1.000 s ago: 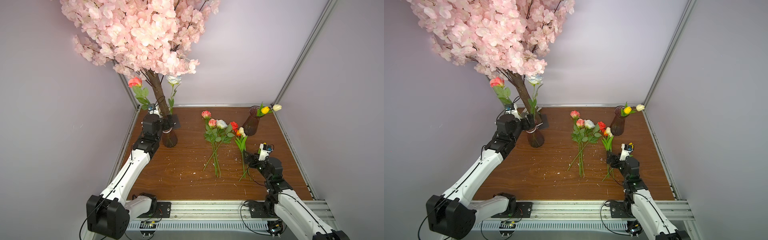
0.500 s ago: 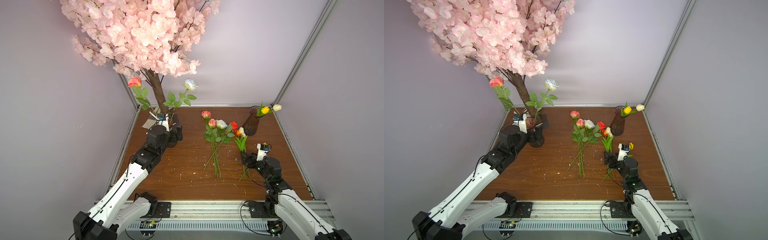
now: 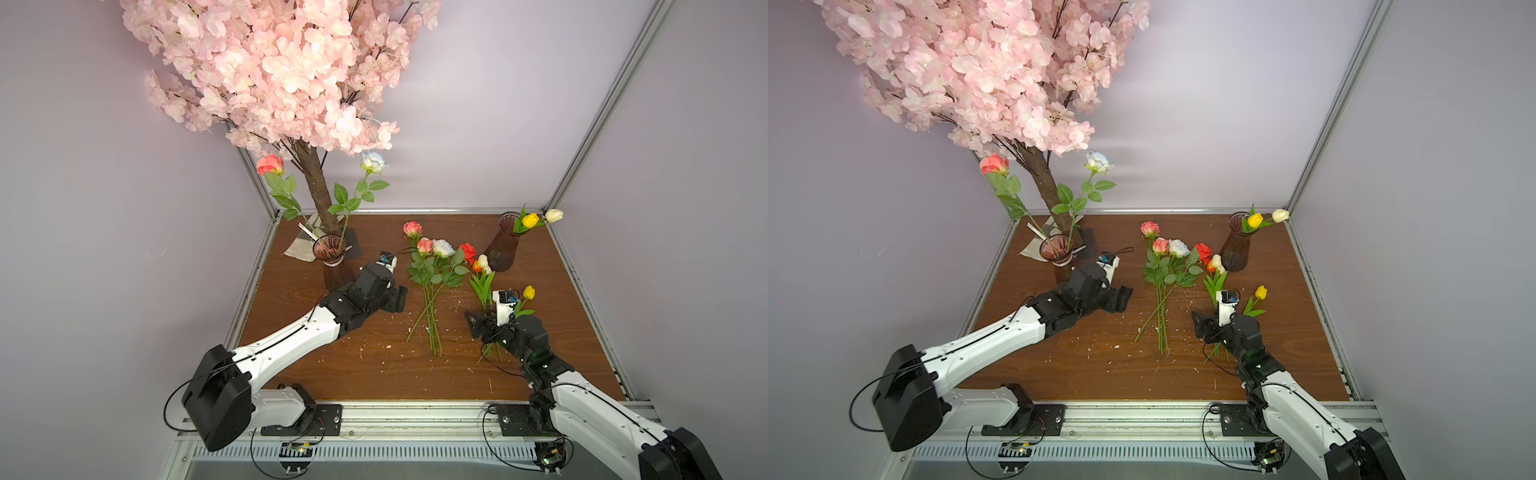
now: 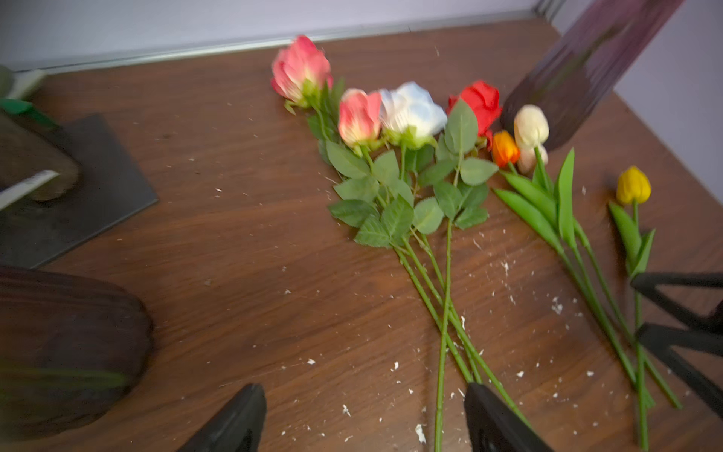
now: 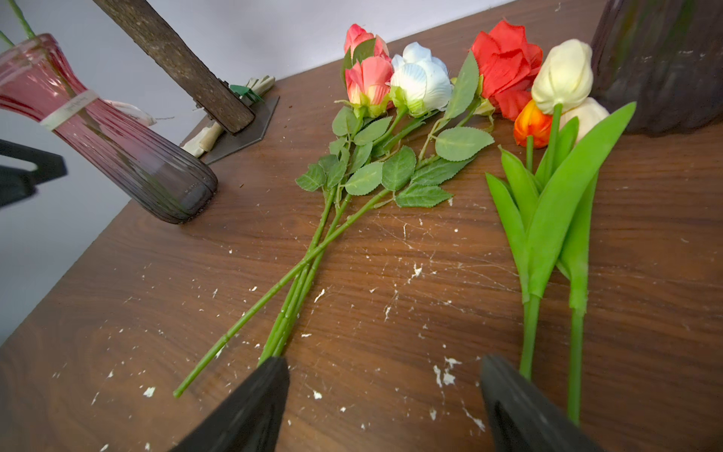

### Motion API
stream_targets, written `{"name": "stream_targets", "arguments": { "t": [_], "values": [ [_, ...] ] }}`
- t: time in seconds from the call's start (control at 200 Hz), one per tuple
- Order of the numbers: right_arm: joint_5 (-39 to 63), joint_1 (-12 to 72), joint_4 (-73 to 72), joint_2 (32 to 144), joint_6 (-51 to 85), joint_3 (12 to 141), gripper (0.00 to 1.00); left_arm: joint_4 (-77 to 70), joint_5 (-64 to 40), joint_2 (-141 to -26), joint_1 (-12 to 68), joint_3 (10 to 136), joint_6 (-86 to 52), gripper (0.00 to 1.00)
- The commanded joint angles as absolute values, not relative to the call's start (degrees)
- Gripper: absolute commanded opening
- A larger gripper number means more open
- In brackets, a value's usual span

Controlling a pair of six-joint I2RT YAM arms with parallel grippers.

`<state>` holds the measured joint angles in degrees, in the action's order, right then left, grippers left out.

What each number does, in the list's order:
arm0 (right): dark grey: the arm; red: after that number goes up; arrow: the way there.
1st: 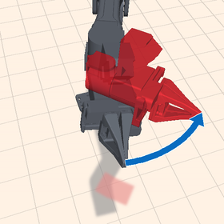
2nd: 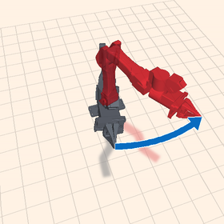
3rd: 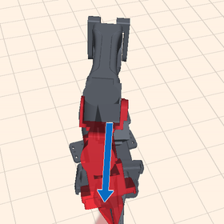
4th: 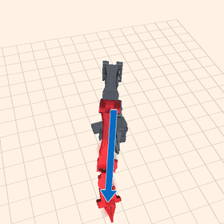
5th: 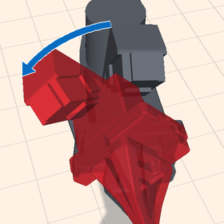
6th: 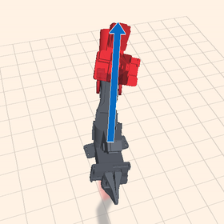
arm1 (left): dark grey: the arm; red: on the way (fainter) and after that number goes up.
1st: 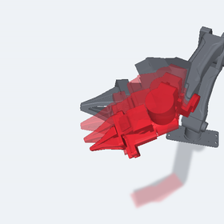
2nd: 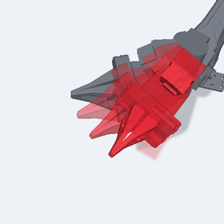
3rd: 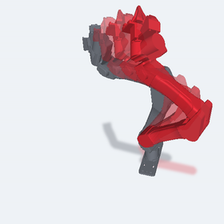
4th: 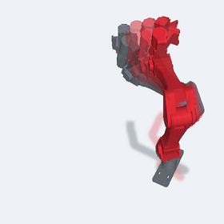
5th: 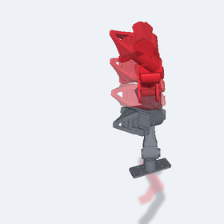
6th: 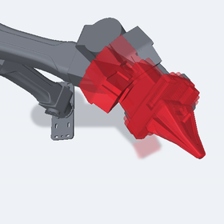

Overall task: Arrange the flowers in different vases according to their variety
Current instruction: Pick up the flower at the center of the board.

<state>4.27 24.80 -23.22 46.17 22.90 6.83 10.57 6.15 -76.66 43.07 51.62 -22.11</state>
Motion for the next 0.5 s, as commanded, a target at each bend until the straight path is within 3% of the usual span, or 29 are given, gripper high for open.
{"name": "stream_targets", "arguments": {
  "t": [0.0, 0.255, 0.495],
  "values": [
    [-1.86, 25.40, -23.22, 44.63, 21.61, 9.54, 0.85, 10.36, 3.03, -82.25, 45.06, 56.49, -21.76, 0.75],
    [-10.58, 25.40, -19.78, 36.26, 22.06, 7.76, 0.88, 14.47, 0.46, -96.96, 47.92, 68.20, -19.89, 0.61],
    [-12.11, 25.40, -19.34, 36.49, 22.37, 7.90, 0.89, 18.99, -0.19, -109.24, 49.88, 79.31, -17.52, 0.45]
  ]
}}
